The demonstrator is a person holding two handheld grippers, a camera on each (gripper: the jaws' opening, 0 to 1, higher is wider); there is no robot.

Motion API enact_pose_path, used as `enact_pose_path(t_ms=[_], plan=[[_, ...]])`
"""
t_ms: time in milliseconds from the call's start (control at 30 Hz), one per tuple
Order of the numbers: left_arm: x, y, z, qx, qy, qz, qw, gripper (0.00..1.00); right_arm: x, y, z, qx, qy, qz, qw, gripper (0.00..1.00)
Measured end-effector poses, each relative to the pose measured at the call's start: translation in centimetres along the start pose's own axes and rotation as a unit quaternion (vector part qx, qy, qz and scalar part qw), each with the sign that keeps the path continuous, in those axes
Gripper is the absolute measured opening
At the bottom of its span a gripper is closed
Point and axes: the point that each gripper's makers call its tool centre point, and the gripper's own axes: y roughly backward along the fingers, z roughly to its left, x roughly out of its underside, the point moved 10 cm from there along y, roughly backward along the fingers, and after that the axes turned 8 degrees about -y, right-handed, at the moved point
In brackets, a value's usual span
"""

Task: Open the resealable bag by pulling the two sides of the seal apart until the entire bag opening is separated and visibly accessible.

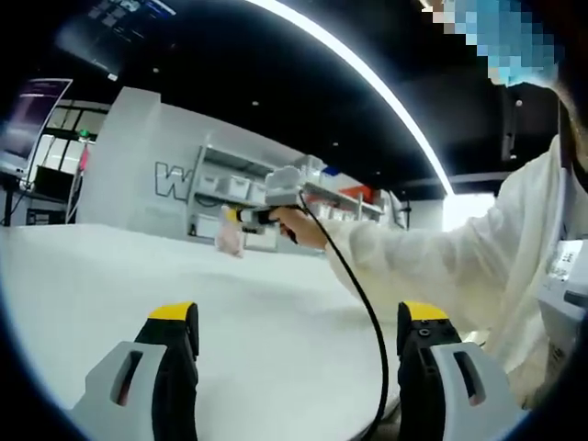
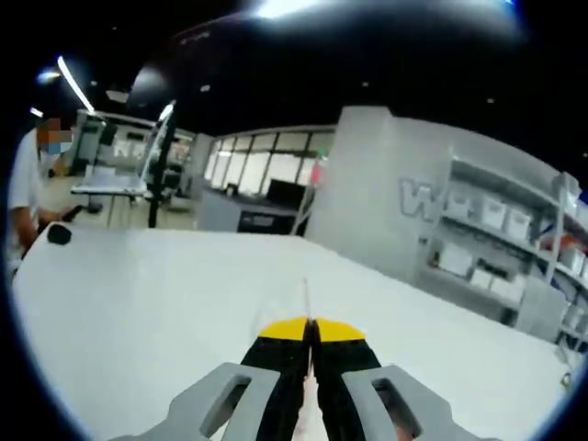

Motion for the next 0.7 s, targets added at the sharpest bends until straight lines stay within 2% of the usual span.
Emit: enact_pose_path(t_ms=[400,700], plan=[[0.0,0.0,0.0,0.001,-0.001,0.001,1.0,0.88,1.4,-1.5,-0.6,0.022,0.044,0.043,0.9979,0.0],[0.0,0.0,0.0,0.002,-0.001,0.001,1.0,0.88,1.7,-2.0,-0.4,0.025,0.046,0.045,0.9976,0.0]])
